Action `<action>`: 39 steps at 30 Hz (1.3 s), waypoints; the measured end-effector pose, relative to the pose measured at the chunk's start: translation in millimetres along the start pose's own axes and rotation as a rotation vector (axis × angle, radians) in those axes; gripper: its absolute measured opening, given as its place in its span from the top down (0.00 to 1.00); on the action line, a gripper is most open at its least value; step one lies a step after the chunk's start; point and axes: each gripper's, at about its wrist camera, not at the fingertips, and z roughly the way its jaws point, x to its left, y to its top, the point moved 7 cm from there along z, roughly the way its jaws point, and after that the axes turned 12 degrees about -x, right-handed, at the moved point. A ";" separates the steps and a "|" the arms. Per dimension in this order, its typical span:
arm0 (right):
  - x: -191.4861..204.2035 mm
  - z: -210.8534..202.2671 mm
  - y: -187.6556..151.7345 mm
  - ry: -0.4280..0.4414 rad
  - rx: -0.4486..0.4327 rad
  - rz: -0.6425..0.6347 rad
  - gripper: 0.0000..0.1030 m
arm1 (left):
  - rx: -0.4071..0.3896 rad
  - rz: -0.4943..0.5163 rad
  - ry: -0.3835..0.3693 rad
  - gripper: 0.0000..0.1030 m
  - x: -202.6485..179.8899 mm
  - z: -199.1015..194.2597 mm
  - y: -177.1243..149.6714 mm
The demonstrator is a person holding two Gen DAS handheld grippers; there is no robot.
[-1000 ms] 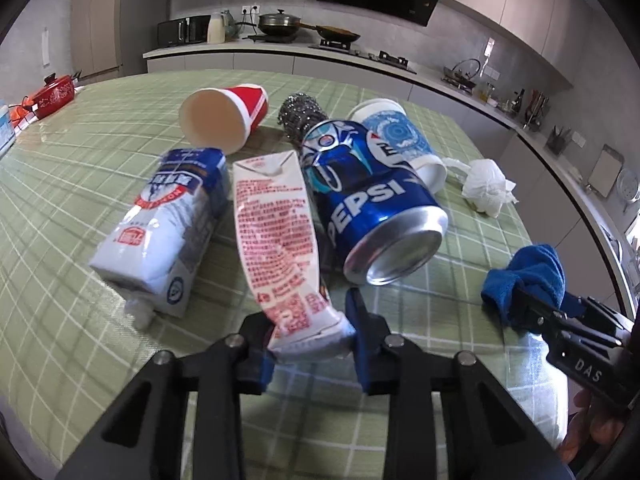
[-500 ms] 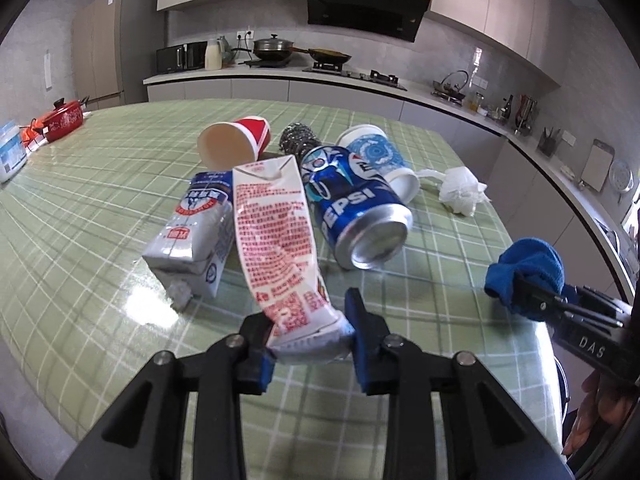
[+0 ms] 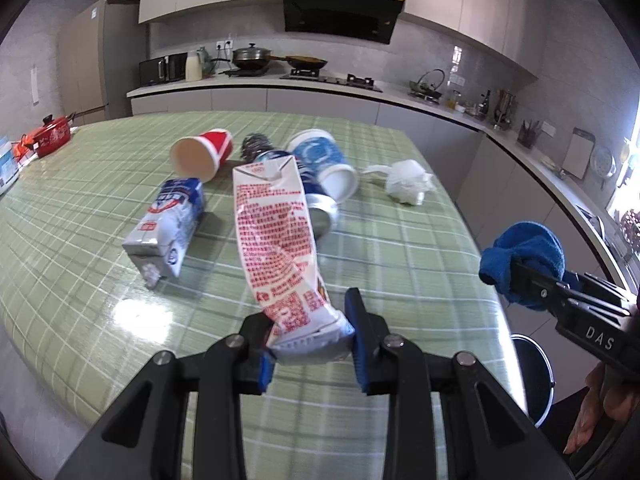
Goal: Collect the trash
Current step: 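Carry the blue towel and red-printed carton in both tools over the bin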
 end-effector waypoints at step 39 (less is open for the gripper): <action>-222.2 -208.3 -73.0 -0.274 -0.034 0.150 0.57 | 0.032 0.214 -0.338 0.69 -262.8 -50.8 -49.6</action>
